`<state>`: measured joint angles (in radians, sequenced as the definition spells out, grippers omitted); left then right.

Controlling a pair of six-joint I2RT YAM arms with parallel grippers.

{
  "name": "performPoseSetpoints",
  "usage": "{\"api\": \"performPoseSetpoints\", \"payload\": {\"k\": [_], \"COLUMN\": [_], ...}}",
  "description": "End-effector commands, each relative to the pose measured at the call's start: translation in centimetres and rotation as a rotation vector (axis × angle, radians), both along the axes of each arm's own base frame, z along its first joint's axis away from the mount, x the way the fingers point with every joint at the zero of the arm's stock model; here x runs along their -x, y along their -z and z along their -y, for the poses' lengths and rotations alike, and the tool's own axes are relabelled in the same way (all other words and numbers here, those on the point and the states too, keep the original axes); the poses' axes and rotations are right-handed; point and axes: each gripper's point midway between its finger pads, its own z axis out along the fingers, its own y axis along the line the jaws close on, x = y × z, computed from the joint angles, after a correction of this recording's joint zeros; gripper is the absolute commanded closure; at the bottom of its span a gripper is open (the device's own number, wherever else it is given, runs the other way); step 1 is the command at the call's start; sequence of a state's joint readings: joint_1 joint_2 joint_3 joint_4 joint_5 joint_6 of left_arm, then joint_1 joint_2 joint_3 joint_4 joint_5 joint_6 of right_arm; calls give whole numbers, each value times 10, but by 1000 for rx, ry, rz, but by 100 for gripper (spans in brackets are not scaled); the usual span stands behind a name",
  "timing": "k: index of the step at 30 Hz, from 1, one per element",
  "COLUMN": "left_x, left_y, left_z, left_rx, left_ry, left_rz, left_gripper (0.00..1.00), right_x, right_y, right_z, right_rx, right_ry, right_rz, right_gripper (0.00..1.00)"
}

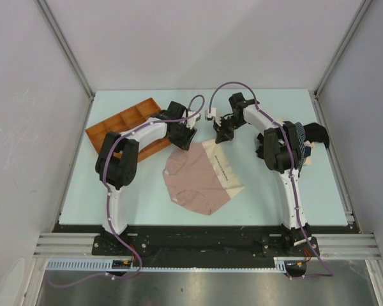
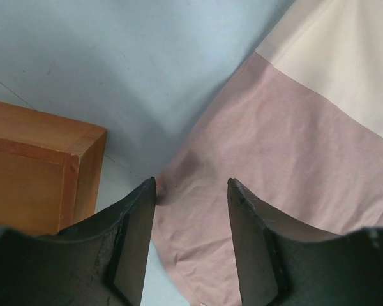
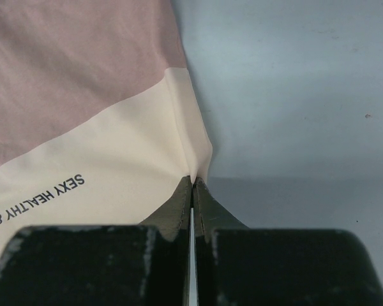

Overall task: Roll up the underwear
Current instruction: Fold the underwear at the center of the board.

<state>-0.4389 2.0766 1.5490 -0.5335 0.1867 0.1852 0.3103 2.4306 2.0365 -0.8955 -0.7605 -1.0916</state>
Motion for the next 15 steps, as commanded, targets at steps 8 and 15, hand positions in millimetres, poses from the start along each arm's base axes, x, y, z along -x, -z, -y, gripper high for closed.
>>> {"api": "performPoseSetpoints", "payload": {"k": [8, 15], "left_x": [-21, -24], "left_y": [-18, -23], "left_z": [-3, -5], "left_rx": [-15, -29], "left_ry": [-10, -23], "left_rz": [69, 84], "left_gripper": [60, 90], "right_x": [-4, -4], "right_y": [-24, -25], "right_z": [-3, -3], "right_rx": [-27, -31], "right_ry": [-4, -1], "right_rz": [50, 46], "right_gripper": [100, 100]}}
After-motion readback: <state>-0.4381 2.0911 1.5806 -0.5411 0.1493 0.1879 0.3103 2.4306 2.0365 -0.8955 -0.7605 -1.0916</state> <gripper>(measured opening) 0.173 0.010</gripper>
